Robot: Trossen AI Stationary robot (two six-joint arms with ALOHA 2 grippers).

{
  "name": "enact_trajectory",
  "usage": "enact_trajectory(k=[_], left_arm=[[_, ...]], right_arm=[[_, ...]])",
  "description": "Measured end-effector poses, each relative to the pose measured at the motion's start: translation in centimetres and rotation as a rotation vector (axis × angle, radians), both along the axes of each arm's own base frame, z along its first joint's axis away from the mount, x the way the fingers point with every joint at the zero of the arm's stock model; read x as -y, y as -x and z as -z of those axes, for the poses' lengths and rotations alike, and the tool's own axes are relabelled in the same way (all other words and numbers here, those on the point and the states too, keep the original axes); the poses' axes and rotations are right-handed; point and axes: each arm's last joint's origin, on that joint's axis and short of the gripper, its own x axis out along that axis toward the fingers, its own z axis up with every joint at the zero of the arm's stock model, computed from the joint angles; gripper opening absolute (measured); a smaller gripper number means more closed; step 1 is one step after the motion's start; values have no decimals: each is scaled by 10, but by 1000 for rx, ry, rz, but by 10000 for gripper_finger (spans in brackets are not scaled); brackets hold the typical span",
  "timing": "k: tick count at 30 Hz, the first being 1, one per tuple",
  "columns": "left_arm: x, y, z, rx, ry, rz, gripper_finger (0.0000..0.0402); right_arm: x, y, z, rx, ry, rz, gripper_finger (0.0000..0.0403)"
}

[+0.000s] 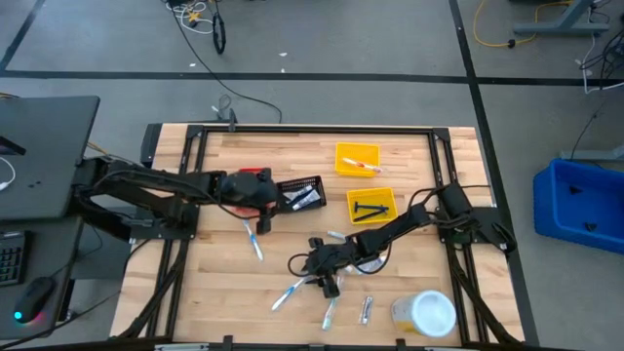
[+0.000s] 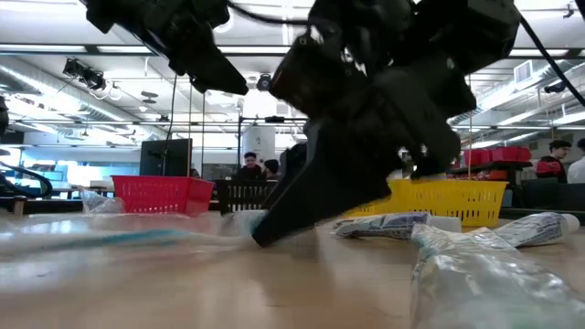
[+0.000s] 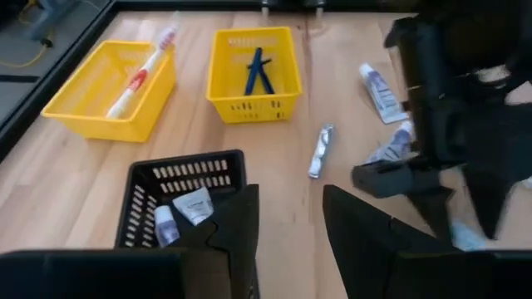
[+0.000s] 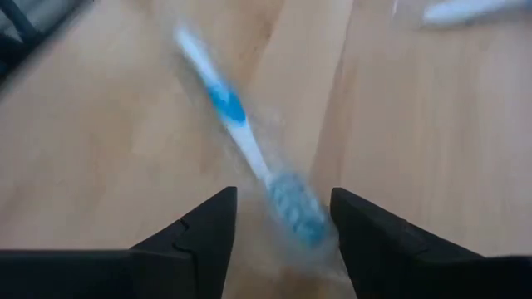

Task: Pick & Place Travel size toiletries
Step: Put the blue toothbrush into the top yellow bin

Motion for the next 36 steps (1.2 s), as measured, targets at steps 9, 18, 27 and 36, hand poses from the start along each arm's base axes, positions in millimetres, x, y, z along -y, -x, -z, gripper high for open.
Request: enact_trajectory(k=[9,18,27,36], left_arm=[[2,0,0,-7,-26,7,142],[0,1,1,-11,-50,-26,142],[0,1,1,-11,-51,-27,142],[0,0,0,-8,-53,-33,142]], right_arm=[[0,-2,8,14,20,-9,167],[0,-3,8,18,19,-3,86],[0,1,-8,16,5,-17,77],[14,30,-71,-81,116,59,78]])
